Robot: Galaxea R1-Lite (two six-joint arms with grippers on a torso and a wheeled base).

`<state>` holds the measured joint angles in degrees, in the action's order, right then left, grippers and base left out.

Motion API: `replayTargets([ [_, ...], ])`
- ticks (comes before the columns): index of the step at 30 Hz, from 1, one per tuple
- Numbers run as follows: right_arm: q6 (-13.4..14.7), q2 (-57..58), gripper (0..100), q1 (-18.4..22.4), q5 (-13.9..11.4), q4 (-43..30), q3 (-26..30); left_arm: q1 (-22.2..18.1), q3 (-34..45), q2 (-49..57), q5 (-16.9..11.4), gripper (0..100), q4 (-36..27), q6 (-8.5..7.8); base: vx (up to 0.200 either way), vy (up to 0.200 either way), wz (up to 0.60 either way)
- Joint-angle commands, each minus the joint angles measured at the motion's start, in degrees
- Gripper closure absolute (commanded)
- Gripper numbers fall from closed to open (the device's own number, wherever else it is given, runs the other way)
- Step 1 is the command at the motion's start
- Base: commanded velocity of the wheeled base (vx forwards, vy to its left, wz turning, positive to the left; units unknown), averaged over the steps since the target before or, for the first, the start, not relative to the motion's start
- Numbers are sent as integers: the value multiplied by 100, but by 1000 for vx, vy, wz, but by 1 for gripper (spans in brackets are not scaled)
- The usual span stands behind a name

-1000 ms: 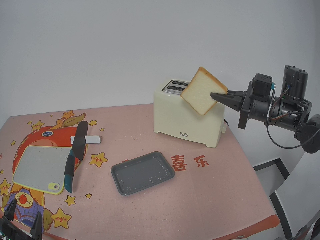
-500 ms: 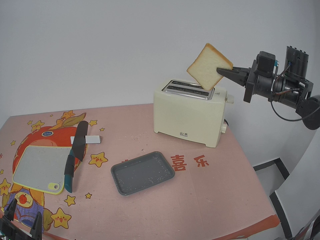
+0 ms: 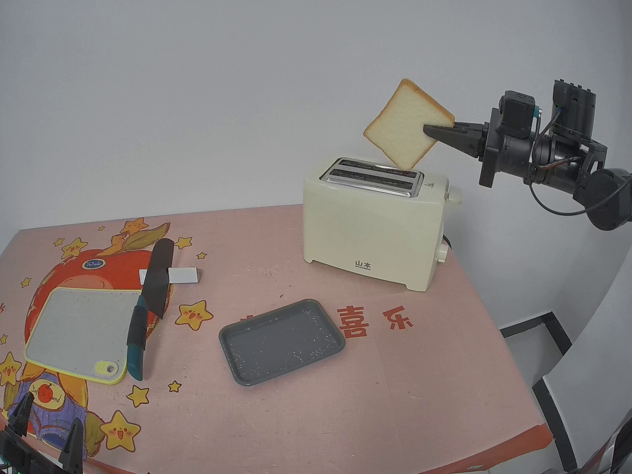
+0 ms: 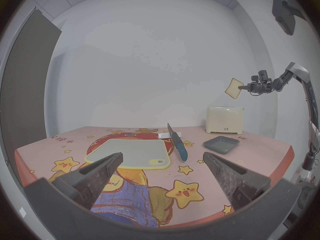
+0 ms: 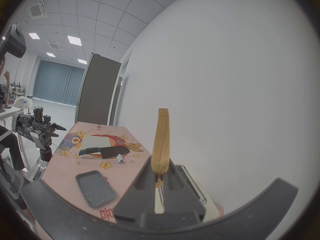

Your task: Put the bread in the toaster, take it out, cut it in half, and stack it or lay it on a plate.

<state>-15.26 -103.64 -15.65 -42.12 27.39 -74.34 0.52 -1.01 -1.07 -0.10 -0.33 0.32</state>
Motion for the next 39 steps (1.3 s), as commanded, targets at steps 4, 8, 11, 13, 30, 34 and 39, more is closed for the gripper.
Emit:
replayTargets([
  [4, 15, -279, 100, 282, -139, -111, -362, 0, 92, -7, 1, 0, -2, 3, 0, 0, 0],
  [8, 15, -481, 100, 458, -288, -67, -424, 0, 84, -7, 1, 0, -2, 3, 0, 0, 0],
  [11, 15, -622, 100, 458, -288, -67, -547, 0, 84, -7, 1, 0, -2, 3, 0, 0, 0],
  [13, 15, -736, 100, 458, -288, -41, -599, 0, 84, -7, 1, 0, -2, 3, 0, 0, 0],
  [30, 6, -1000, 100, 326, -244, -32, -661, 0, 84, -7, 1, 0, -2, 3, 0, 0, 0],
  [34, -3, -1000, 100, 335, -244, -32, -599, 0, 84, -7, 1, 0, -2, 3, 0, 0, 0],
  [39, -12, -1026, 100, 326, -235, -32, -591, 0, 84, -7, 1, 0, -2, 3, 0, 0, 0],
])
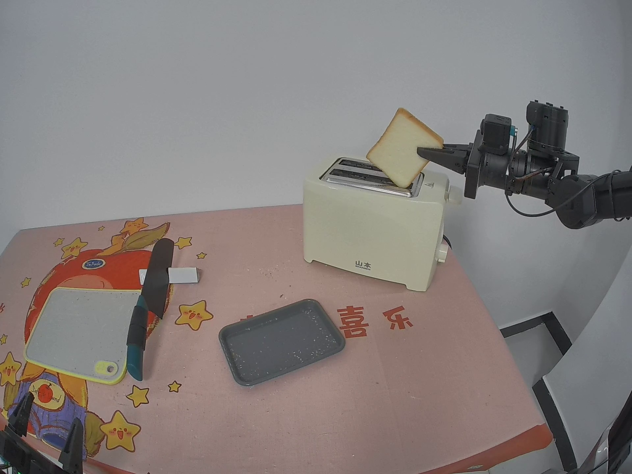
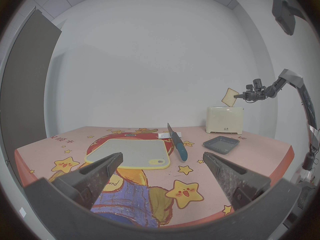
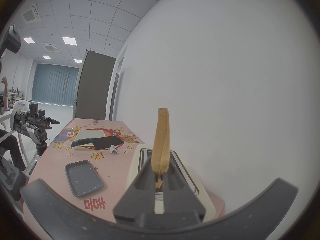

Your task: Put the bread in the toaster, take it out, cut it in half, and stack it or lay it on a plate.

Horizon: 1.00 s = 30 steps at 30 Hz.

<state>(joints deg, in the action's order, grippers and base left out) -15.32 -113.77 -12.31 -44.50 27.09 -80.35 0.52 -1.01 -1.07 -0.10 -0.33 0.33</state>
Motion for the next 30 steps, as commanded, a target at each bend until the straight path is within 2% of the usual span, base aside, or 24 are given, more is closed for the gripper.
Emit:
replayTargets([
  [1, -6, -22, 100, -8, 2, -2, 2, 0, 84, -7, 1, 0, -2, 2, 0, 0, 0],
  [17, -85, -22, 100, -113, 11, 16, 283, 0, 84, -7, 1, 0, -2, 2, 0, 0, 0],
  [30, -76, -101, 100, -228, 161, 25, 265, 0, 84, -7, 1, 0, -2, 2, 0, 0, 0],
])
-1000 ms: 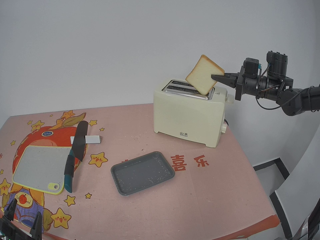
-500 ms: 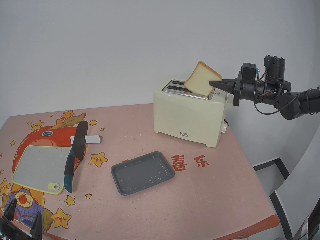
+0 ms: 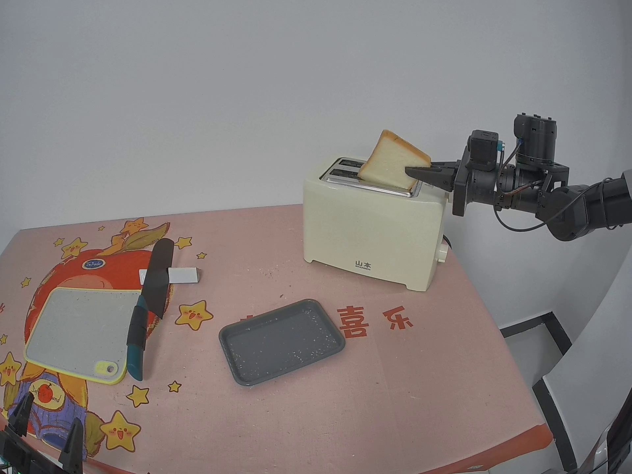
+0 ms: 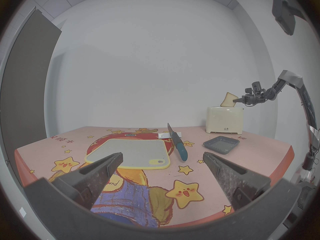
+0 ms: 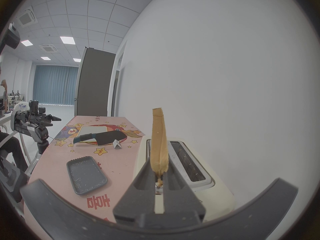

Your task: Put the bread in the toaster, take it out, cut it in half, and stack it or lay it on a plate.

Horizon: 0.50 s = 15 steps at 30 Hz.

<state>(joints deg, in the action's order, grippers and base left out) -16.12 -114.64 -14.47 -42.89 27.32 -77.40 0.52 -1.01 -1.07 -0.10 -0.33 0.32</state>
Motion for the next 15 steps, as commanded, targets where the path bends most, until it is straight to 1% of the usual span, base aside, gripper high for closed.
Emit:
replayTargets([
  [1, 12, -23, 100, -21, 8, 1, -39, 0, 84, -7, 1, 0, -2, 3, 0, 0, 0],
  [6, 21, -129, 100, -47, 131, 19, -47, 0, 84, -7, 1, 0, -2, 3, 0, 0, 0],
  [11, 30, -190, 100, -65, 140, 19, -118, 0, 84, -7, 1, 0, -2, 3, 0, 0, 0],
  [15, 82, -261, 100, -100, 158, -42, -302, 0, 92, -7, 1, 0, -2, 3, 0, 0, 0],
])
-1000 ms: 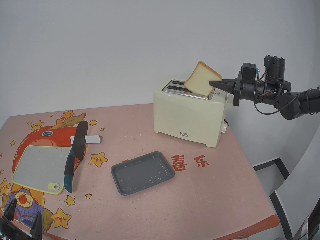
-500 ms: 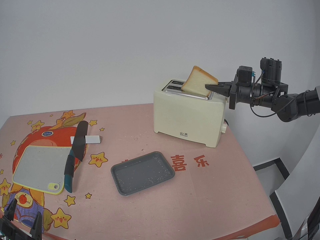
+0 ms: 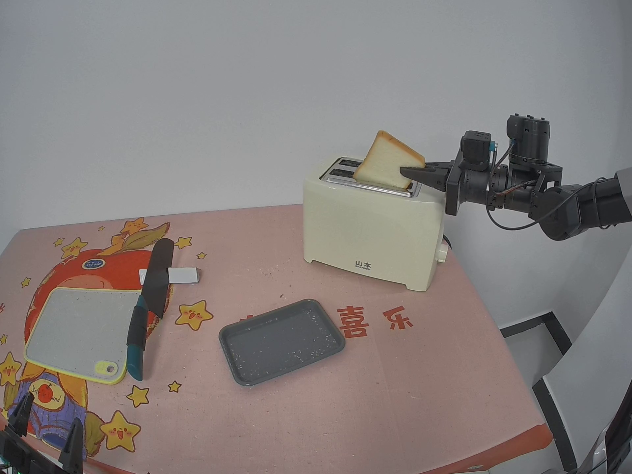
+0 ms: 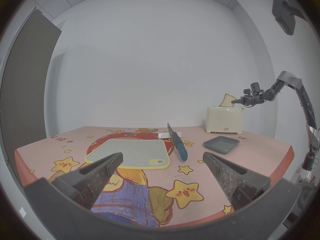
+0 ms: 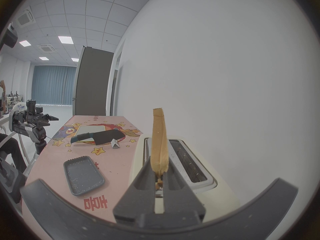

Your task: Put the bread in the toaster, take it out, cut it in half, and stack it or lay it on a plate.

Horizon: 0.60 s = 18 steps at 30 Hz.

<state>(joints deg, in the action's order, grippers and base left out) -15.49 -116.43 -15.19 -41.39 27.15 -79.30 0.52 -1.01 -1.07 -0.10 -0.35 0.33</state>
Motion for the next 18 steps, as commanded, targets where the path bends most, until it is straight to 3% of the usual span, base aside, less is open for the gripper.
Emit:
replayTargets([
  [1, 117, -81, 100, -28, 43, -25, -147, 0, 84, -7, 1, 0, 0, 2, 0, 0, 0],
  [8, 600, -99, 100, -81, 96, -61, -314, 0, 92, -7, 1, 0, 0, 2, 0, 0, 0],
  [18, 600, -319, 100, -63, 113, -69, -402, 0, 84, -7, 1, 0, 0, 2, 0, 0, 0],
])
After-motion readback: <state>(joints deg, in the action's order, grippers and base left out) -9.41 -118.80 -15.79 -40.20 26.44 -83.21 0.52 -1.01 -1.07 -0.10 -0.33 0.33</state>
